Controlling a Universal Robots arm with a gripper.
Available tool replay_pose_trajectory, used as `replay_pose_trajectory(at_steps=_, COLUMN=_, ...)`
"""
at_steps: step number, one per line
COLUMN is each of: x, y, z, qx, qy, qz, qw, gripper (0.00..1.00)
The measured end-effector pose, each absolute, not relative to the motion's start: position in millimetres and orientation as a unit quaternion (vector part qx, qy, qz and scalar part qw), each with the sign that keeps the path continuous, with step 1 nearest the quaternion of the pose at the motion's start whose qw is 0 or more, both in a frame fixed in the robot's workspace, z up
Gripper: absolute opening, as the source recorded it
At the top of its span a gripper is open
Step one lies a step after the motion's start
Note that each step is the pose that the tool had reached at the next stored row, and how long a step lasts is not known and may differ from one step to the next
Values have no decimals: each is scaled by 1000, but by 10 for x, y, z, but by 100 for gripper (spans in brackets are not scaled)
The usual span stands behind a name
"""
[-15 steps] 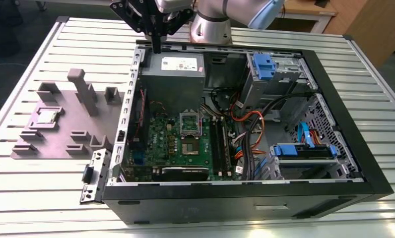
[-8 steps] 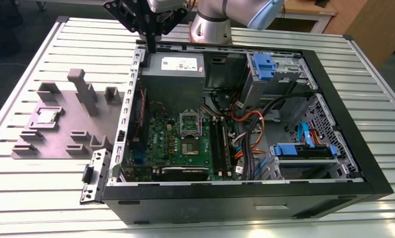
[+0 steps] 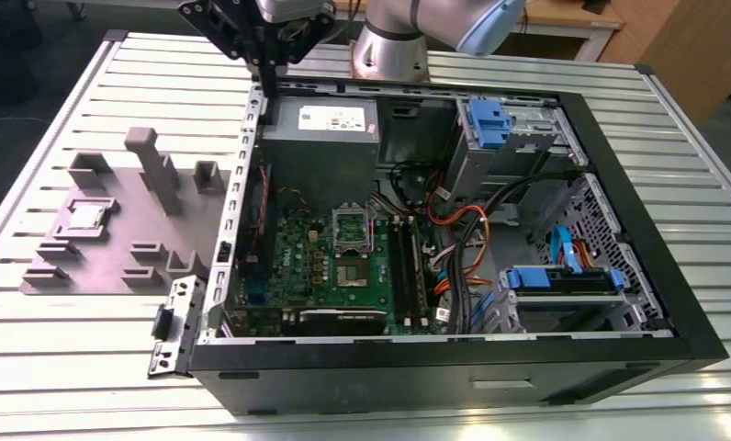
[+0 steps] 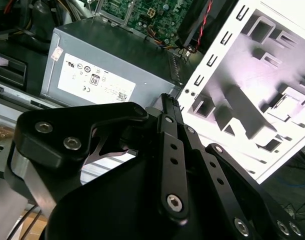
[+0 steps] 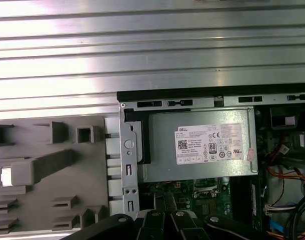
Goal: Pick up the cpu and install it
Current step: 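Reach for the cpu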
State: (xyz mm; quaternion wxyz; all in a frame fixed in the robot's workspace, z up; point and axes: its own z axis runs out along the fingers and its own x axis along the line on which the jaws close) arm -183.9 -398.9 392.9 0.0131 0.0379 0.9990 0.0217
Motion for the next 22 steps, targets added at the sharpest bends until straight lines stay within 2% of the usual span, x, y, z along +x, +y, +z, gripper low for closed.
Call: replay_pose_trajectory(at_steps=22, x=-1992, y=-3989, z=3929, qx=38, qy=999, qz=22, qw=13, gripper=11)
